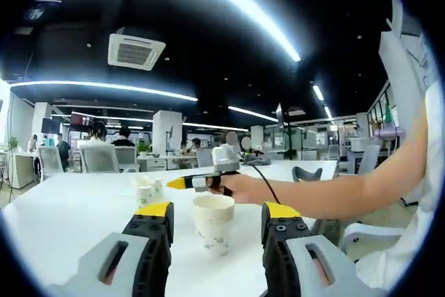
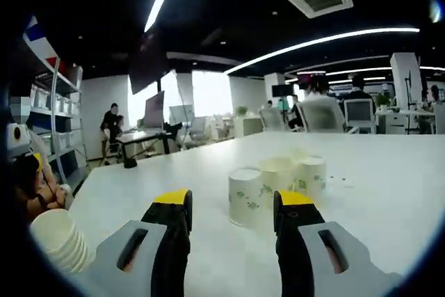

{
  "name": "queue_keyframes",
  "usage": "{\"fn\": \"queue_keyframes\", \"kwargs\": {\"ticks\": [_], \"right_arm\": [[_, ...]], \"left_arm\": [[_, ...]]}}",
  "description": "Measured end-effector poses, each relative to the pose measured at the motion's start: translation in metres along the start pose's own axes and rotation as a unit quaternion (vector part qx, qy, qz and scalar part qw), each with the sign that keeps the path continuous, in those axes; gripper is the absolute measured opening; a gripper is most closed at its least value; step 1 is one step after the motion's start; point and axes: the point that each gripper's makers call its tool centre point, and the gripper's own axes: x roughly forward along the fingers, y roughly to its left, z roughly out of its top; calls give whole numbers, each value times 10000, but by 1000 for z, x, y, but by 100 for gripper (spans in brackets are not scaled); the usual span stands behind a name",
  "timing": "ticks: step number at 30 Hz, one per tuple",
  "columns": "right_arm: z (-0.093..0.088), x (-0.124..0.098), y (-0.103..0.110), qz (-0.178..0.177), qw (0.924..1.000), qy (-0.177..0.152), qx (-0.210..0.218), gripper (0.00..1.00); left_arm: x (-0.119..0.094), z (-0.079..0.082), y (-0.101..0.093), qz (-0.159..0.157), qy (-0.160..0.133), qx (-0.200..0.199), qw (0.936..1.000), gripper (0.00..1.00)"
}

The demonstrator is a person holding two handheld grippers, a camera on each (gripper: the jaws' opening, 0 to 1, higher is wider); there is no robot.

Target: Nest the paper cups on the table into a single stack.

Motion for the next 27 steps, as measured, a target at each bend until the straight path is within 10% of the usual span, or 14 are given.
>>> {"fn": "queue_keyframes", "kwargs": {"ticks": [27], "right_arm": [[-25,88,-11,19,9939,932,-594,46]], "left_arm": [[-13,11,21,194,-107,212,9995,50]]}}
